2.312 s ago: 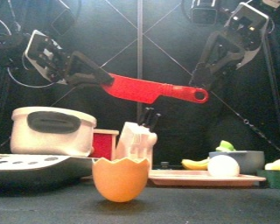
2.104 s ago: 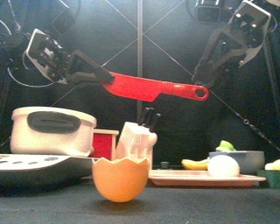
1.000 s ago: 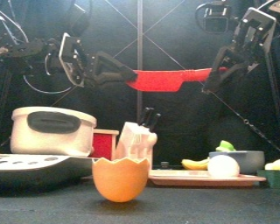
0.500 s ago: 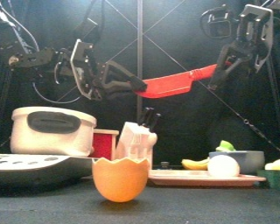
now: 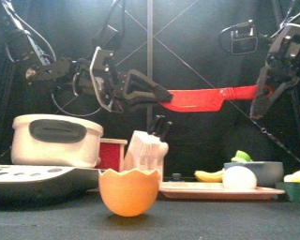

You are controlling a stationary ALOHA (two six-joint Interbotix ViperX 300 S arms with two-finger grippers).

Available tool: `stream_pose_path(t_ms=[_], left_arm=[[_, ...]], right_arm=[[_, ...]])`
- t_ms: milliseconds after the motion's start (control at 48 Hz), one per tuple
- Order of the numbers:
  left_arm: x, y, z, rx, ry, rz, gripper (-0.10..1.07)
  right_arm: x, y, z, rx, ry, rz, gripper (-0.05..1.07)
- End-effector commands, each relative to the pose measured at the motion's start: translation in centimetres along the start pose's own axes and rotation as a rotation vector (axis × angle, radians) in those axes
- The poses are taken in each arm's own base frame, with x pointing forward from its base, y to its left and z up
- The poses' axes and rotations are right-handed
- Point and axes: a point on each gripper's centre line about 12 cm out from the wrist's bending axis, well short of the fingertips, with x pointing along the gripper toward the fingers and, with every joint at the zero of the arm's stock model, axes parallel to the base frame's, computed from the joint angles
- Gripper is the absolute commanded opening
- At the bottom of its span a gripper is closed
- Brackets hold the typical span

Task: Cut egg

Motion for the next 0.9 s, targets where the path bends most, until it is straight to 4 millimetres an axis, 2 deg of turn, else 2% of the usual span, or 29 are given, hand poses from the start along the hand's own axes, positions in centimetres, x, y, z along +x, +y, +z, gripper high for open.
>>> stream_pose_path(t_ms=[0,167,500,667,771,875], left_arm=[[0.7,-0.2,0.5,0.000,-0.015,-0.007,0.38],[1.8,-0.3,-0.6,0.001,0.031,-0.010,0.38],[3.1,-0.4,-2.2,0.003,0.152,-0.009,0.38],[3.1,-0.3,-2.0,0.003,0.152,-0.007,0.38],[3.1,-0.2,-2.2,0.002,0.161,-0.003,0.38],[3.2,-0.1,-2.3,-0.003,0.164,0.001,0.38]], right_arm=[[0.3,-0.9,-0.2,0.014,0.012,-0.031,0.33],[1.3,-1.5,-1.8,-0.002,0.066,-0.054,0.32],[1.9,-1.2,-1.9,-0.030,0.088,-0.058,0.32],[1.9,-1.2,-1.9,-0.036,0.085,-0.057,0.34],[1.9,-1.0,-1.8,-0.036,0.078,-0.047,0.39],[2.0,-0.8,-1.7,-0.034,0.067,-0.027,0.51]])
